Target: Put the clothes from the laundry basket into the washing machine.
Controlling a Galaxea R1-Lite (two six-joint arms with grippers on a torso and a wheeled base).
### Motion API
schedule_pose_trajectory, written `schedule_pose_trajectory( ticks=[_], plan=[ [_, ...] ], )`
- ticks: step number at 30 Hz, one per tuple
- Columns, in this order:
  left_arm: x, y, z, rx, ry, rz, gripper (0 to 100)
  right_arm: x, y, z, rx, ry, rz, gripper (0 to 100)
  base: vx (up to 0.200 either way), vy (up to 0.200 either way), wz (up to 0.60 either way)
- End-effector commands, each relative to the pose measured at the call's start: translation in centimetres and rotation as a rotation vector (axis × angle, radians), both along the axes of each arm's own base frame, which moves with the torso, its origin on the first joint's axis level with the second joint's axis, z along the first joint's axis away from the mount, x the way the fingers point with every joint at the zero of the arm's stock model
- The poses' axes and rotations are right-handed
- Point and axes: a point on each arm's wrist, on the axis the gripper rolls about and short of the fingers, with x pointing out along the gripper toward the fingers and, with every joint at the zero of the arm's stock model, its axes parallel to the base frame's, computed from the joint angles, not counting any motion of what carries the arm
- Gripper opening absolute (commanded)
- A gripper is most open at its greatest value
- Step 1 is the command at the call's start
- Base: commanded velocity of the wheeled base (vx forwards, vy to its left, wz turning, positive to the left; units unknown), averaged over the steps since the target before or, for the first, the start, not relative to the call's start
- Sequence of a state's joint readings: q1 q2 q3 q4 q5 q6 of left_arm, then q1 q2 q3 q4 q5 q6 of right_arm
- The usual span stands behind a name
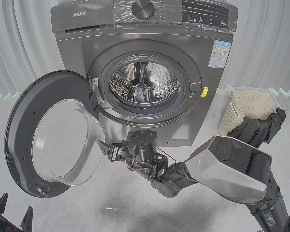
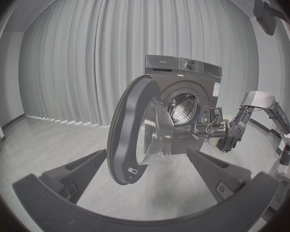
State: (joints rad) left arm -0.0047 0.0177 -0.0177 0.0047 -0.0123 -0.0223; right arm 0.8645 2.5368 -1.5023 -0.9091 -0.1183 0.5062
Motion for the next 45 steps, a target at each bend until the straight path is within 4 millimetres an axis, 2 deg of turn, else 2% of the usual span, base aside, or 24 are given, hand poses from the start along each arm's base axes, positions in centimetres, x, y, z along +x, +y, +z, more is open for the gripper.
schedule_pose_trajectory(
  ticks=[1,3,4,5,6,8,9,10,11,14,16,19,22,25,29,31,32,40,42,45],
  plan=[
    [0.0,0.0,-0.5,-0.001,-0.002,0.0,100,-0.7,-2.7,3.5,0.0,-0.004,-0.026,100,0.0,0.0,0.0],
    [0.0,0.0,-0.5,-0.001,-0.002,0.0,100,-1.3,-4.2,4.7,-0.006,-0.005,-0.037,100,0.0,0.0,0.0],
    [0.0,0.0,-0.5,-0.001,-0.002,0.0,100,-1.3,-4.2,4.7,-0.006,-0.005,-0.037,100,0.0,0.0,0.0],
    [0.0,0.0,-0.5,0.001,-0.002,0.0,100,-2.6,-7.0,6.3,-0.011,0.003,-0.052,100,0.0,0.0,0.0],
    [0.0,0.0,-0.5,0.002,-0.002,0.0,100,-2.9,-7.8,6.8,-0.01,0.002,-0.058,100,0.0,0.0,0.0],
    [0.0,0.0,-0.5,0.004,-0.002,0.0,100,-3.9,-11.7,8.2,0.004,-0.023,-0.106,100,0.0,0.0,0.0],
    [0.0,0.0,-0.5,0.002,-0.002,0.0,100,-4.3,-13.1,8.7,0.001,-0.042,-0.126,100,0.0,0.0,0.0],
    [0.0,0.0,-0.5,0.002,-0.002,0.0,100,-4.3,-13.1,8.7,0.001,-0.042,-0.126,100,0.0,0.0,0.0],
    [0.0,0.0,-0.5,0.002,-0.002,0.0,100,-5.8,-16.1,9.8,-0.03,-0.098,-0.153,100,0.0,0.0,0.0],
    [0.0,0.0,-0.5,0.002,-0.002,0.0,100,-8.6,-20.3,11.2,-0.103,-0.166,-0.19,100,0.0,0.0,0.0],
    [0.0,0.0,-0.5,0.002,-0.002,0.0,100,-10.7,-22.5,12.1,-0.127,-0.195,-0.209,100,0.0,0.0,0.0],
    [0.0,0.0,-0.5,0.001,-0.002,0.0,100,-13.0,-24.7,13.0,-0.14,-0.237,-0.231,100,0.0,0.0,0.0],
    [0.0,0.0,-0.5,-0.002,-0.002,-0.004,100,-15.6,-28.5,12.7,-0.258,-0.315,-0.301,100,0.0,0.0,0.0],
    [0.0,0.0,-0.5,-0.004,-0.002,-0.006,100,-18.1,-31.9,12.9,-0.273,-0.354,-0.401,100,0.0,0.0,0.0],
    [0.0,0.0,-0.5,-0.002,-0.002,-0.004,100,-20.8,-34.4,12.6,-0.265,-0.393,-0.471,100,0.0,0.0,0.0],
    [0.0,0.0,-0.5,-0.004,-0.002,-0.004,100,-21.4,-34.8,12.5,-0.263,-0.401,-0.478,100,0.0,0.0,0.0],
    [0.0,0.0,-0.5,-0.004,-0.002,-0.004,100,-22.6,-35.3,11.9,-0.263,-0.404,-0.482,100,0.0,0.0,0.0],
    [0.0,0.0,-0.5,-0.002,0.0,-0.004,100,-26.7,-36.6,11.2,-0.248,-0.447,-0.523,100,0.0,0.0,0.0],
    [0.0,0.0,-0.5,-0.002,0.0,-0.004,100,-27.5,-36.9,10.7,-0.271,-0.441,-0.539,100,0.0,0.0,0.0],
    [0.0,0.0,-0.5,-0.002,-0.002,-0.003,100,-29.9,-37.6,9.5,-0.318,-0.442,-0.566,100,0.0,0.0,0.0]
  ],
)
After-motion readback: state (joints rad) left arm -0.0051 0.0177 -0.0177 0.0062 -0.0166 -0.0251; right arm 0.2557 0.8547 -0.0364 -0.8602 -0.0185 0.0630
